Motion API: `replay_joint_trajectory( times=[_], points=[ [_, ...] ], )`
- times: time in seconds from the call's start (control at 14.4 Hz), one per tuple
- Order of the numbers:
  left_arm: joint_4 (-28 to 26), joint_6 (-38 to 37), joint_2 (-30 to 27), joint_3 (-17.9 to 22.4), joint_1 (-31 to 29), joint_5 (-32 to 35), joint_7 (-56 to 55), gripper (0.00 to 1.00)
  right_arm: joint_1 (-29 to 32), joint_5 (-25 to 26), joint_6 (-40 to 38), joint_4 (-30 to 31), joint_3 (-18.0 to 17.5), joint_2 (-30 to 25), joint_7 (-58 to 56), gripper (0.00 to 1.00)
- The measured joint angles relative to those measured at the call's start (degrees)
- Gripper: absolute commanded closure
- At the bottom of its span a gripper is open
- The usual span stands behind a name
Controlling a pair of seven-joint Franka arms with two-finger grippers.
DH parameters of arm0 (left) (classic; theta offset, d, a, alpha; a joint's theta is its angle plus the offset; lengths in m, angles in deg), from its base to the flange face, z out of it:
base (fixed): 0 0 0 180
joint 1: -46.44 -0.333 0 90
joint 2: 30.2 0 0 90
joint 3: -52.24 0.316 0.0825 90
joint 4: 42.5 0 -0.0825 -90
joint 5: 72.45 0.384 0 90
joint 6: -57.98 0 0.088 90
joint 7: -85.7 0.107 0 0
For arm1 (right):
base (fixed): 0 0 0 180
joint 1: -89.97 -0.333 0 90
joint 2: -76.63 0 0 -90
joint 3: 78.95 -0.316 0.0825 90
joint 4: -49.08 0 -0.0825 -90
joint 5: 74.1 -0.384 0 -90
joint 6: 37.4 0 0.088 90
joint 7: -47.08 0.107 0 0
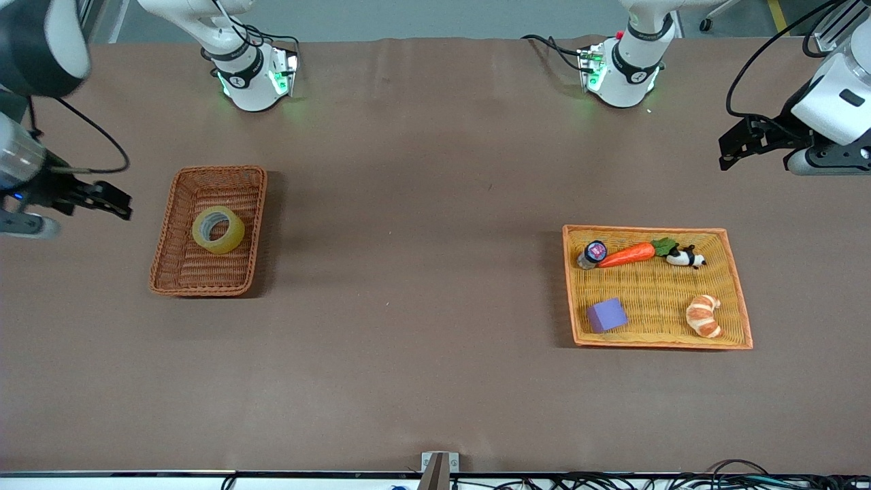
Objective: Move tape to another basket
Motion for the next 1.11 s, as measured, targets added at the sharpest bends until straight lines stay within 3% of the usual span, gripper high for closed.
replay_joint_trajectory(
  times=[0.28,1.11],
  points=[
    [-0.02,0.0,0.0,-0.01,0.03,0.0,0.0,0.0,0.47,-3.68,-8.57,-7.67,1.66,-0.01,0.03,0.0],
    [0.11,0.37,0.02,-0.03,0.0,0.0,0.0,0.0,0.52,-6.28,-9.78,-10.19,2.13,1.1,-2.51,0.0]
  ],
)
